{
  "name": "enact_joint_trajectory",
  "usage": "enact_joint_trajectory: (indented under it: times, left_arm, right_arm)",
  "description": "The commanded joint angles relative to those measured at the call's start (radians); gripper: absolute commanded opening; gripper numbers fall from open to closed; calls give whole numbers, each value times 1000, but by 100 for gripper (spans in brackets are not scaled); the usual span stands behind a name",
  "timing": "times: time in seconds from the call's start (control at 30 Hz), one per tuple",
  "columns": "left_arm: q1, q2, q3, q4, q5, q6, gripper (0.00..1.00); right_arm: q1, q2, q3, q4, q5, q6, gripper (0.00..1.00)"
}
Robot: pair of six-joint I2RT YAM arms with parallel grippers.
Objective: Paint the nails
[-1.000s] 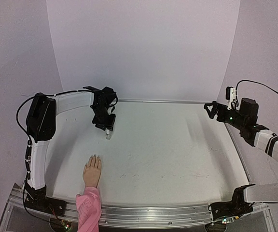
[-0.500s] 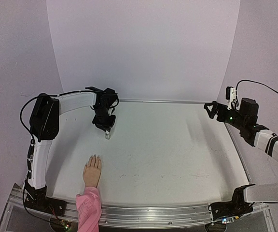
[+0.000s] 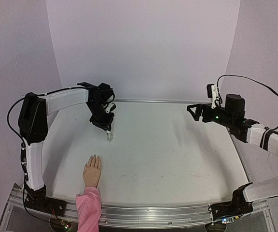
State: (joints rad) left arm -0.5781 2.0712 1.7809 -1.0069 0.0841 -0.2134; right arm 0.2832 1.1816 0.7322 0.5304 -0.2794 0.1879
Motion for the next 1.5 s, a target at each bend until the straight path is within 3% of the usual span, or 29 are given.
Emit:
enact_joint_trajectory:
  times: [0.0, 0.37, 0.57, 0.73, 1.13, 1.33, 1.47]
  left_arm:
    - [-17, -273, -16, -1, 153, 116, 0]
    - [-31, -533, -116, 6, 514, 388, 0]
    - [-70, -595, -158, 11, 592, 431, 0]
    - [-97, -619, -178, 11, 603, 451, 0]
    - [-106, -605, -208, 11, 582, 474, 0]
    - [-106, -603, -198, 10, 596, 478, 0]
    - [-106, -605, -203, 10, 599, 481, 0]
  right_arm:
    - [121, 93, 101, 62, -67, -56, 98]
    - [430, 466, 303, 347, -524, -21, 96]
    - [518, 608, 457, 379, -664, -20, 85]
    - [555, 664, 516, 399, -720, -15, 76]
    - [564, 721, 563, 408, -809, -8, 34]
    - [567, 736, 570, 407, -821, -11, 31]
    - [571, 740, 579, 410, -819, -10, 18]
